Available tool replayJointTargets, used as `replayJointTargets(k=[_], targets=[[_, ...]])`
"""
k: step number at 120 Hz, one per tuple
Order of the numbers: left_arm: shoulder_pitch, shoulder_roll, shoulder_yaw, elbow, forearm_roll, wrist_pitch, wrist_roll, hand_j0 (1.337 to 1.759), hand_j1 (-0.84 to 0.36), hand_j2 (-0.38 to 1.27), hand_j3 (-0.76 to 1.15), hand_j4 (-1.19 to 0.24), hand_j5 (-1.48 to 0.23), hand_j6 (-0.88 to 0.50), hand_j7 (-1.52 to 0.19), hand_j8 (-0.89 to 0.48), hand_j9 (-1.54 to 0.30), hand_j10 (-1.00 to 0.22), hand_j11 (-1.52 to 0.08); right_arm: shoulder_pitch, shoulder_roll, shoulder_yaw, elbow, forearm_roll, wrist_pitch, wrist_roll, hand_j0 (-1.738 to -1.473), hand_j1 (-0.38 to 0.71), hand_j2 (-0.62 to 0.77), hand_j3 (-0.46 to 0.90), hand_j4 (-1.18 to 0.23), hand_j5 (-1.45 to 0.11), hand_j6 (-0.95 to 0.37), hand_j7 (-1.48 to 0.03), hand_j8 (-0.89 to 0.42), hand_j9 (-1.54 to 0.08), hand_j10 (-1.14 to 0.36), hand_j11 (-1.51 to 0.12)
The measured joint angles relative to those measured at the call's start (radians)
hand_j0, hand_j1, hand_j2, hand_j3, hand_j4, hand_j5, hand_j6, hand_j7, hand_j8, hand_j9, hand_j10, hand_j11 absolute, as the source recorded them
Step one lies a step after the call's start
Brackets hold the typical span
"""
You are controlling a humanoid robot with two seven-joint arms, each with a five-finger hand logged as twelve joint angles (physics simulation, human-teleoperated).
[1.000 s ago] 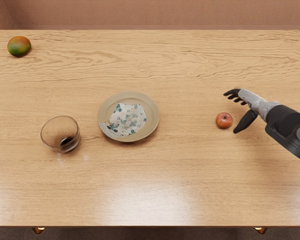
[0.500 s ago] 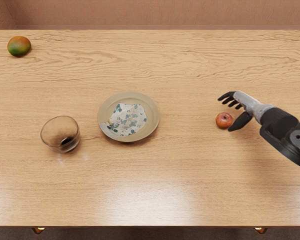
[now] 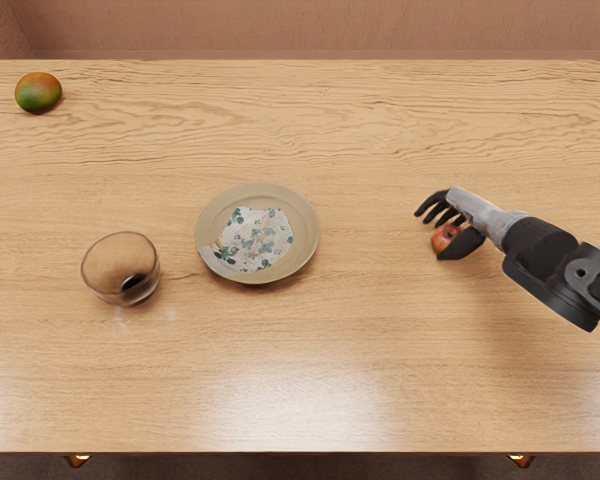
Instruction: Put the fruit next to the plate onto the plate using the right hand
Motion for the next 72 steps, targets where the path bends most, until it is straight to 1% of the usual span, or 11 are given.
replayJointTargets(k=[13,26,38,53,72], targets=[[0.000,0.000,0.000,0.000,0.000,0.000,0.000,1.658,0.34,0.00,0.00,-0.01,-0.02,-0.01,-0.02,-0.01,-0.02,-0.01,-0.02,-0.002,-0.004,0.000,0.000,0.003,0.005,0.000,-1.658,0.21,-0.09,0.00,-0.47,-0.61,-0.47,-0.61,-0.47,-0.61,-0.47,-0.61],[0.000,0.000,0.000,0.000,0.000,0.000,0.000,1.658,0.34,0.00,0.00,-0.01,-0.02,-0.01,-0.02,-0.01,-0.02,-0.01,-0.02,-0.003,-0.006,0.001,0.000,0.003,0.009,0.000,-1.658,0.23,-0.09,0.00,-0.50,-0.63,-0.49,-0.64,-0.46,-0.64,-0.49,-0.64],[0.000,0.000,0.000,0.000,0.000,0.000,0.000,1.658,0.34,0.00,0.00,-0.01,-0.02,-0.01,-0.02,-0.01,-0.02,-0.01,-0.02,-0.004,-0.007,0.003,0.001,0.003,0.021,-0.002,-1.656,0.26,-0.09,0.00,-0.53,-0.65,-0.52,-0.67,-0.41,-0.67,-0.46,-0.68],[0.000,0.000,0.000,-0.001,0.000,0.000,0.000,1.658,0.34,0.00,0.00,-0.01,-0.02,-0.01,-0.02,-0.01,-0.02,-0.01,-0.02,-0.002,-0.007,0.010,0.001,0.006,0.040,-0.009,-1.655,0.27,-0.06,0.00,-0.55,-0.69,-0.54,-0.70,-0.39,-0.70,-0.43,-0.72],[0.000,0.000,0.000,0.000,0.001,0.000,0.000,1.658,0.34,0.00,0.00,-0.01,-0.02,-0.01,-0.02,-0.01,-0.02,-0.01,-0.02,0.001,-0.010,0.025,0.030,0.009,0.054,-0.038,-1.656,0.26,-0.01,0.00,-0.55,-0.72,-0.56,-0.72,-0.42,-0.73,-0.45,-0.73]])
